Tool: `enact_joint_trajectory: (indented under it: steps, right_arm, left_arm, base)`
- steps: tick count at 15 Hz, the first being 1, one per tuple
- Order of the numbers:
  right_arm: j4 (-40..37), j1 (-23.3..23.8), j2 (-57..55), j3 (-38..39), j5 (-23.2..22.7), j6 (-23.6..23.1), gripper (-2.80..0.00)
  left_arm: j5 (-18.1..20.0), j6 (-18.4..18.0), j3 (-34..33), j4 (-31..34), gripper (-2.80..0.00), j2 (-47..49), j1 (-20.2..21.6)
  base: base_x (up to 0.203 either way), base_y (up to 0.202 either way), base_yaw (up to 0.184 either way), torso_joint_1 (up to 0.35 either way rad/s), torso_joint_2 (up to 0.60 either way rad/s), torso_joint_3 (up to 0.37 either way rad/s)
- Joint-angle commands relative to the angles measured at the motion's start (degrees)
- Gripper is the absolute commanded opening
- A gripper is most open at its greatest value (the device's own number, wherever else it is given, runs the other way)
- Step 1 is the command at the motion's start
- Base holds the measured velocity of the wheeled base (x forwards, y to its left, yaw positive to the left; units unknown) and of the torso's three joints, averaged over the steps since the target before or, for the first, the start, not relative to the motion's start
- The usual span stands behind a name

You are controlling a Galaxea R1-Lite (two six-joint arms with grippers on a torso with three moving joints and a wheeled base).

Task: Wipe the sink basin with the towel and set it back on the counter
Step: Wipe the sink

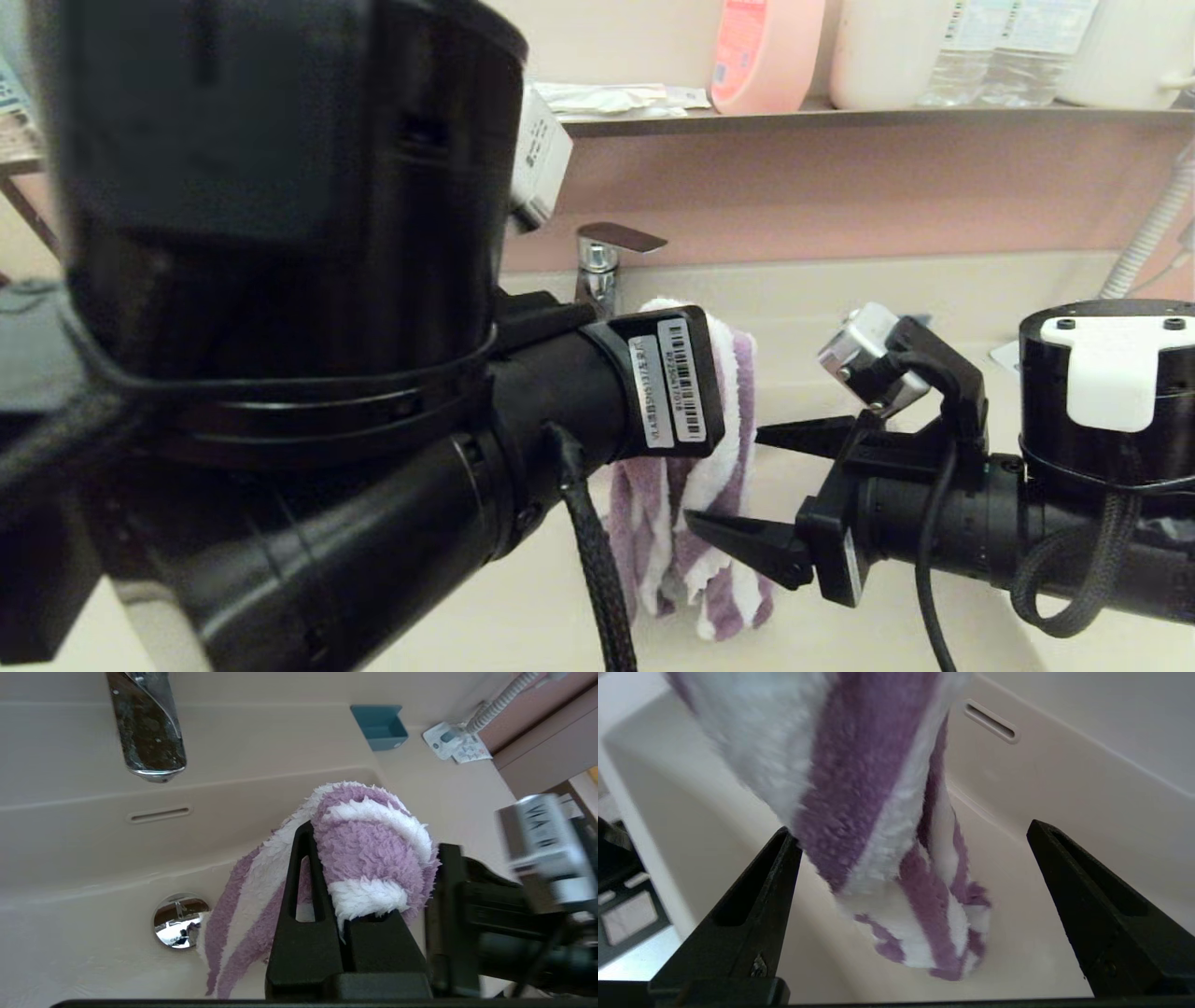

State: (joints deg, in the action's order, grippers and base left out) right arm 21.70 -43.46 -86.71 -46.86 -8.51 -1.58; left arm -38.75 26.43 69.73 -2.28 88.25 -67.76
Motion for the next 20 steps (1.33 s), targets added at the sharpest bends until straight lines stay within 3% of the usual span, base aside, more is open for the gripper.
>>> enact_joint_trajectory:
  steps: [1,2,8,10,14,18,19,20]
  right_arm:
    - [0.1,-0.6,-2.5,-0.5,0.2,-1.8,0.0]
    - [0.1,-0.9,-3.3,-0.9,0.9,-2.0,-2.8]
    - [0.0,-1.3,-3.8,-2.6,1.1,-1.6,-2.8]
    - [-0.3,-1.3,-3.2,-2.5,1.1,-1.4,-2.8]
    - [-0.6,-1.4,-3.1,-2.1,1.1,0.4,-2.8]
    - [-0.6,-1.3,-3.1,-2.1,1.1,0.5,-2.8]
    - [-0.6,-1.3,-3.1,-2.1,1.1,0.5,-2.8]
    - [-0.6,-1.3,-3.1,-2.0,1.1,0.5,-2.8]
  left_arm:
    - [-0.3,0.1,0.6,0.2,-2.8,-1.2,0.0]
    - [-0.3,0.1,1.6,0.8,-2.8,-1.1,0.0]
    - [-0.4,0.8,3.7,4.4,-2.8,-1.3,-0.2]
    - [-0.3,0.9,3.9,10.6,-2.8,-1.7,-0.1]
    - [-0.3,0.9,4.3,16.1,-2.8,-3.5,-0.6]
    - [-0.1,1.0,4.2,17.0,-2.8,-3.8,-0.8]
    - [-0.1,1.0,3.9,16.9,0.0,-3.9,-0.9]
    - [-0.1,0.9,4.2,17.0,0.0,-3.8,-0.8]
  base:
    - [0.0,0.0,0.0,0.0,0.0,0.0]
    - [0.0,0.0,0.0,0.0,0.0,0.0]
    - [0.0,0.0,0.0,0.0,0.0,0.0]
    - [0.0,0.0,0.0,0.0,0.0,0.0]
    - [0.0,0.0,0.0,0.0,0.0,0.0]
    - [0.0,0.0,0.0,0.0,0.0,0.0]
    - [0.0,0.0,0.0,0.0,0.0,0.0]
    - [0.0,0.0,0.0,0.0,0.0,0.0]
